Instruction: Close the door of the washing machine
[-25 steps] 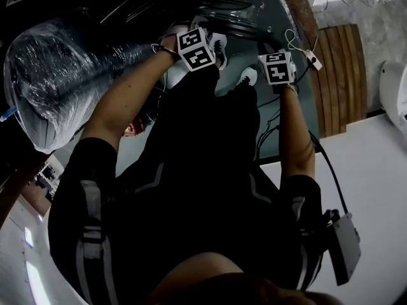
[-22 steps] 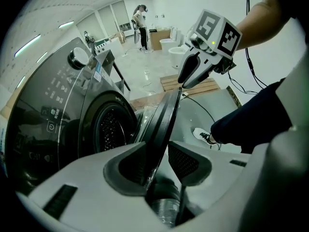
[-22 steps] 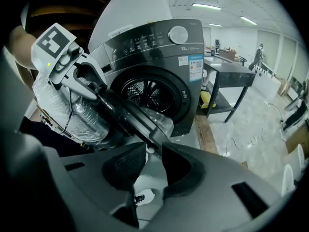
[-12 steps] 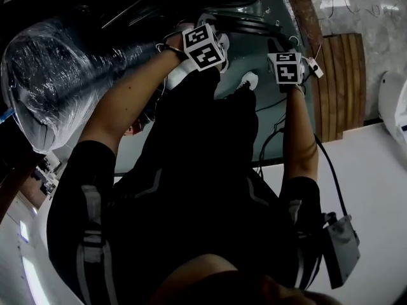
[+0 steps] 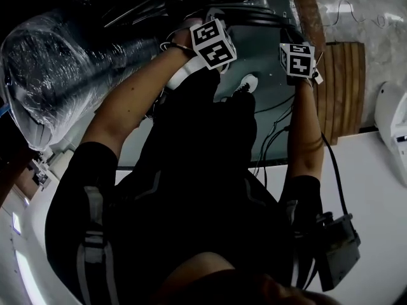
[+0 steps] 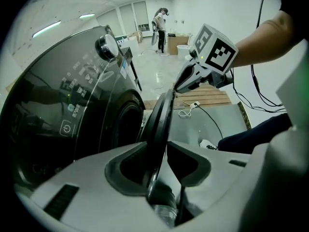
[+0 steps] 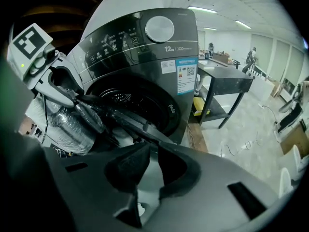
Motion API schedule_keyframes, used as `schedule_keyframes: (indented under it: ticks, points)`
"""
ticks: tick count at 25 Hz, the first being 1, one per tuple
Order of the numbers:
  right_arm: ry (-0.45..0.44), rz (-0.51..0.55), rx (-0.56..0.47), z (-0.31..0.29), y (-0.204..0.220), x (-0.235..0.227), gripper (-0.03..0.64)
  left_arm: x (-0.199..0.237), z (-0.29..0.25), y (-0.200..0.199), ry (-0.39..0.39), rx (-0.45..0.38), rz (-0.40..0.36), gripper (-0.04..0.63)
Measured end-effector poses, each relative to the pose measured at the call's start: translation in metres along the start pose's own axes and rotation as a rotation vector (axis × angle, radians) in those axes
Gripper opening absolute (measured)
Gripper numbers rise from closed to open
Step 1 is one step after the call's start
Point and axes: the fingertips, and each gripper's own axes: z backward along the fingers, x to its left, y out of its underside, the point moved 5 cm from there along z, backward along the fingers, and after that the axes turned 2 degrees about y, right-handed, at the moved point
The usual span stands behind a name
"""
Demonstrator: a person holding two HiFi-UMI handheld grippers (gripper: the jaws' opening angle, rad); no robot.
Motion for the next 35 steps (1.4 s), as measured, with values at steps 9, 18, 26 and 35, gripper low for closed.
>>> schedule_keyframes:
  ticks: [9,18,26,35]
  points:
    - [-0.016,-0.027,-0.017,-0.019,-0.03,-0.014,0.052,0.019,0.001,-0.006,-0.058,-0.005,0.044,0.12]
    - [-0.019,0.004,-0.02,-0.034,-0.058,-0.022,0.046,0.037,0.004,-0.007,-0.061,-0.033,0.124,0.118]
    - [-0.01,-0.036,-0.056,-0.051,-0.078,-0.021,0.034,0.045,0.009,-0.002,-0.07,-0.041,0.139,0.119]
    - [-0.019,-0.087,-0.079,-0.063,-0.091,-0.013,0.01,0.05,0.009,-0.002,-0.094,-0.061,0.152,0.118]
